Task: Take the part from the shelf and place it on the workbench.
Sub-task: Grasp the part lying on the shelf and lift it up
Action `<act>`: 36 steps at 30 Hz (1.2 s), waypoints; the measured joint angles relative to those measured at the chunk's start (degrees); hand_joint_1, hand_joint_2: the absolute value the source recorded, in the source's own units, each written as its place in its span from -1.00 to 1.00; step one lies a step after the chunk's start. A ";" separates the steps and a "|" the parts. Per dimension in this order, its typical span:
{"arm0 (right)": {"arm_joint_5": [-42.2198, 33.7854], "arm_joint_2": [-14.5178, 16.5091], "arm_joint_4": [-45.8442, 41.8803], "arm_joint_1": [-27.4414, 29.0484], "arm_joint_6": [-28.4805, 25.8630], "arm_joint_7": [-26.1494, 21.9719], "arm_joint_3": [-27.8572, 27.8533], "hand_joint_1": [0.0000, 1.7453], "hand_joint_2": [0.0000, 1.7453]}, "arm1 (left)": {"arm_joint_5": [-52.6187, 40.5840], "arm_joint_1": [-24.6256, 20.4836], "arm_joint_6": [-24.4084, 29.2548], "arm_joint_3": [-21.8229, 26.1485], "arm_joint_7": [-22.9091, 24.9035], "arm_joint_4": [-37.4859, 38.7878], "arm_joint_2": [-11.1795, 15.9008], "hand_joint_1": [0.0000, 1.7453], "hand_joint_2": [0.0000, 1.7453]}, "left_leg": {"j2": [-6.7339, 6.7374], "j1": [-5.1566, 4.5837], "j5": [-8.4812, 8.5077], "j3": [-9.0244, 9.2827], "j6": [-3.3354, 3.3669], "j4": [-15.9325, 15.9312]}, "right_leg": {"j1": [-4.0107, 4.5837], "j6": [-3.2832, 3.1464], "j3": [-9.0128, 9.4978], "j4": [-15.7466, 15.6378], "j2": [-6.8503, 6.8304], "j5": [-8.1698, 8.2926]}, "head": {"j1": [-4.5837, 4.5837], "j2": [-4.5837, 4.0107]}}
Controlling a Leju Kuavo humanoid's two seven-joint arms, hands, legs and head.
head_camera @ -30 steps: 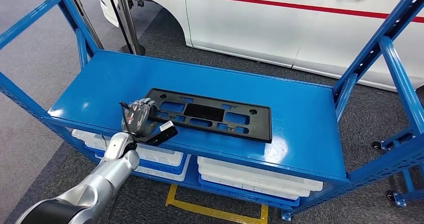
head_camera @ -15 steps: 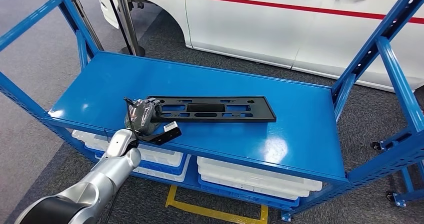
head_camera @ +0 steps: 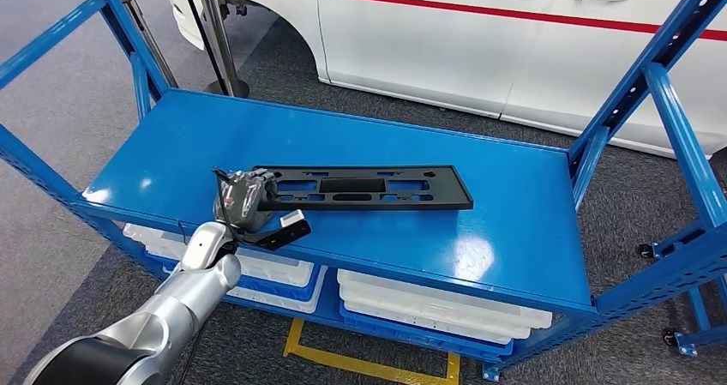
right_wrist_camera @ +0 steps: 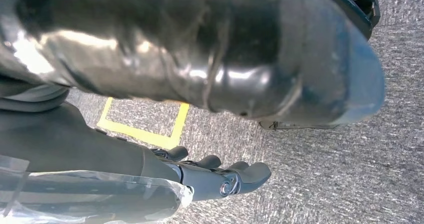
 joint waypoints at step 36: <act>-0.66 0.08 0.10 0.46 -0.52 -0.01 -0.08 -1.00 -1.00 | -13.52 4.93 0.04 -1.61 10.50 -17.33 1.64 1.00 1.00 | 0.00 0.00 0.04 -0.52 -0.04 0.00 | -0.01 0.00 -0.55 0.00 0.02 0.00 | 0.00 0.00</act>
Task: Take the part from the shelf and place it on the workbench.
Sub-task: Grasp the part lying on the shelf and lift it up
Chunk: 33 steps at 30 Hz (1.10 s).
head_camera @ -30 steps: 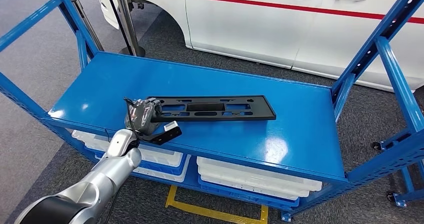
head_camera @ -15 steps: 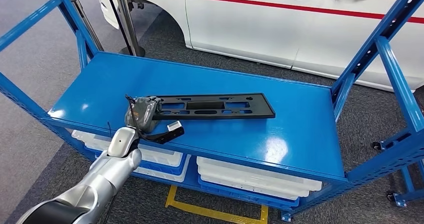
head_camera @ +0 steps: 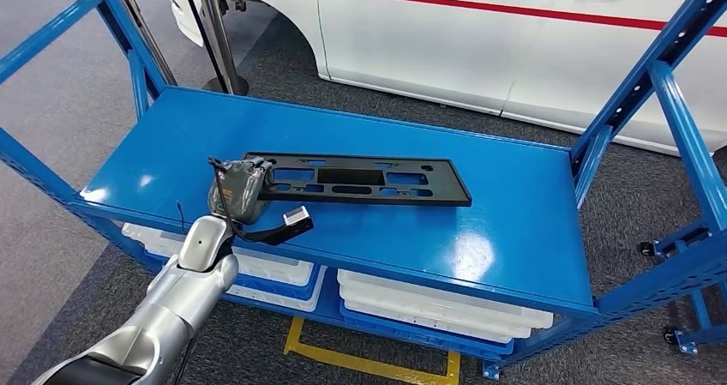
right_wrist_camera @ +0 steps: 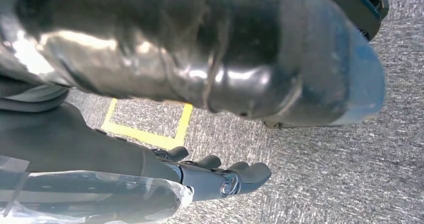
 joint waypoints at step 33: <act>-0.17 0.78 0.07 -0.58 0.25 0.19 0.00 -1.00 -1.00 | -5.17 0.29 -0.14 -7.04 8.14 -3.88 2.74 1.00 1.00 | 0.18 1.19 -7.94 -7.12 -1.90 14.42 | -0.97 -1.38 -4.57 0.99 0.17 3.18 | 0.11 -0.01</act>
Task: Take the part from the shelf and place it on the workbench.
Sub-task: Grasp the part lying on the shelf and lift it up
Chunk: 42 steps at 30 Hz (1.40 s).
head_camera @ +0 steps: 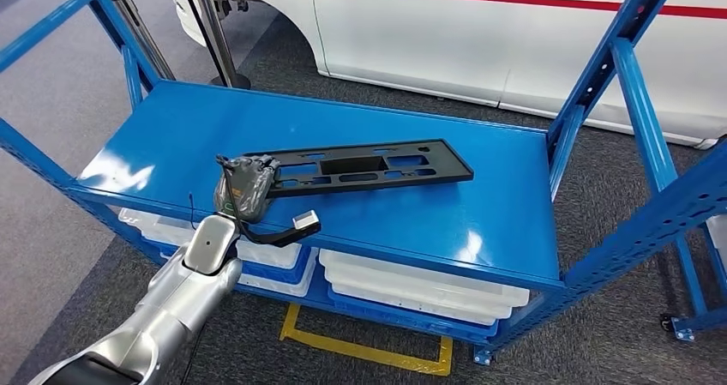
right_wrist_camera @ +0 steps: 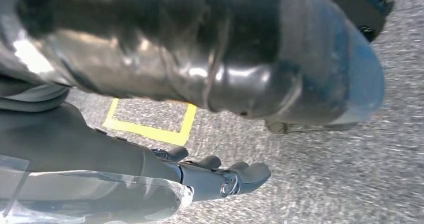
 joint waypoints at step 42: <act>-0.56 0.28 0.00 -0.22 -0.08 0.37 -0.01 -1.00 -1.00 | -4.40 1.07 -0.10 -1.46 5.99 -5.86 1.68 1.00 1.00 | 0.30 -1.88 3.84 12.16 2.71 -15.20 | 0.30 2.38 -4.29 -0.76 -0.33 5.74 | 0.07 0.00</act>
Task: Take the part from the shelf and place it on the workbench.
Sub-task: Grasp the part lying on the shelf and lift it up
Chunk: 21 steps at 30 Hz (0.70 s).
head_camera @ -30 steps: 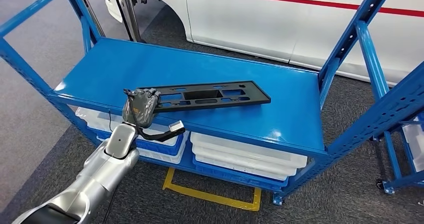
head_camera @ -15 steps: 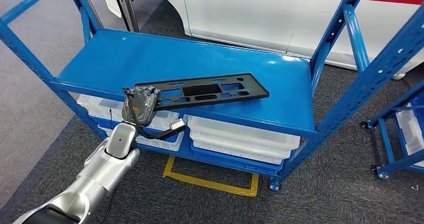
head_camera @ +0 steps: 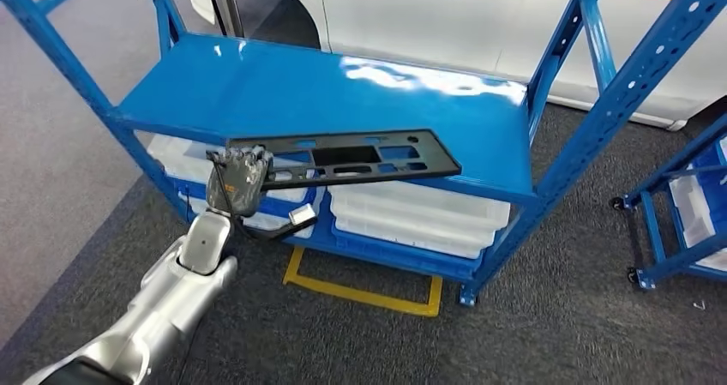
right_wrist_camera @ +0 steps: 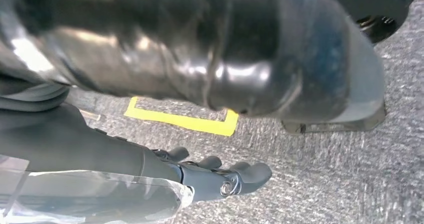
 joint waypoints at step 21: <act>-0.03 -0.29 -0.07 -0.27 0.05 0.02 0.02 -1.00 -1.00 | -1.03 1.00 -0.04 -0.05 0.66 -2.29 0.77 1.00 1.00 | 0.18 0.45 -1.25 -13.46 -1.73 13.05 | 0.39 -2.63 7.08 -2.83 -0.54 -5.59 | 0.02 0.01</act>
